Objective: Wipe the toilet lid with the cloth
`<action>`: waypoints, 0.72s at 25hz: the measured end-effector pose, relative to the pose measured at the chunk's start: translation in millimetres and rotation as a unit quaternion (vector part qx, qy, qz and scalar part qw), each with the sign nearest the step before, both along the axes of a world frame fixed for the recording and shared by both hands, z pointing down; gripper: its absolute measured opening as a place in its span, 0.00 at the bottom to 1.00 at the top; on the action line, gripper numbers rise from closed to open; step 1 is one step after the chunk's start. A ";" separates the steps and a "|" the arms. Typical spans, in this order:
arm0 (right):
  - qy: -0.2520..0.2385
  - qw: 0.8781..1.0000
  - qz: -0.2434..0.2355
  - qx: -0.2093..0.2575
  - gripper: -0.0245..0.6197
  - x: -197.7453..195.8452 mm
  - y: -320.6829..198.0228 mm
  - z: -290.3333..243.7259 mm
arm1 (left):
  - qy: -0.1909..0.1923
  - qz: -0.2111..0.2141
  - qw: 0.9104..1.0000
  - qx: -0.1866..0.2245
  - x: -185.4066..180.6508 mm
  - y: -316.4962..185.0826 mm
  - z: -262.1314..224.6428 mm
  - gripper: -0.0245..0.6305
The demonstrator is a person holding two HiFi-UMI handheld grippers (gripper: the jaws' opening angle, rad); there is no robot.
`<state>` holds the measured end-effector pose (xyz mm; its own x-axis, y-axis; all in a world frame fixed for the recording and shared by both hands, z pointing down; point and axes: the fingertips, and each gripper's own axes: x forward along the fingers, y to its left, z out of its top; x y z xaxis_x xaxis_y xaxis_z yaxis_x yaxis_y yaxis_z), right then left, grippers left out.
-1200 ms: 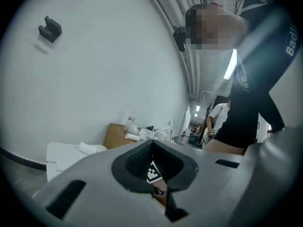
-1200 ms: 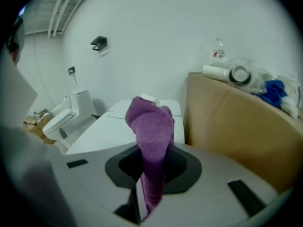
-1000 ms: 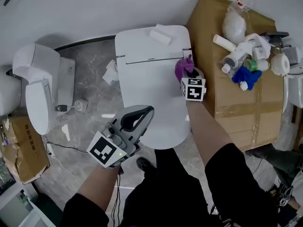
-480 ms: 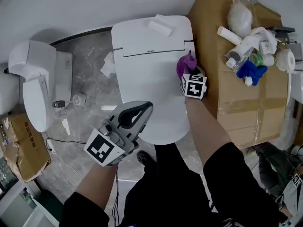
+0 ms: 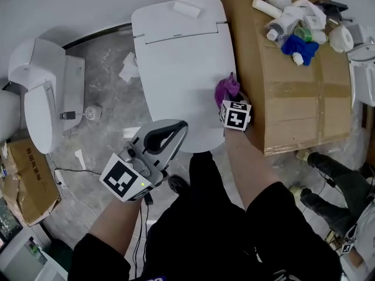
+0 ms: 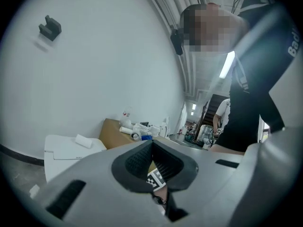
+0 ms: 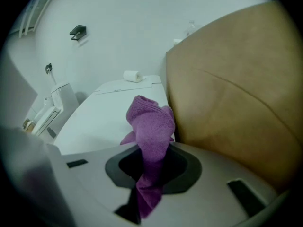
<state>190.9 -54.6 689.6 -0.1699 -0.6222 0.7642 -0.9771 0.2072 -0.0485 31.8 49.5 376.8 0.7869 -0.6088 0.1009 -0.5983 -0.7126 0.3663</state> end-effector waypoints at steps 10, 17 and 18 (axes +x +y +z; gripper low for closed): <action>-0.001 0.999 0.036 -0.021 0.15 33.3 140.8 11.3 | -0.020 0.031 0.999 0.034 11.9 102.8 -9.7 0.06; -0.016 0.998 0.054 -0.031 0.15 38.4 201.5 -2.6 | -0.020 0.042 0.998 0.045 14.5 151.2 -27.3 0.06; -0.017 0.998 0.048 -0.026 0.15 35.1 206.0 -12.2 | -0.019 0.041 0.998 0.044 13.0 157.6 -31.4 0.06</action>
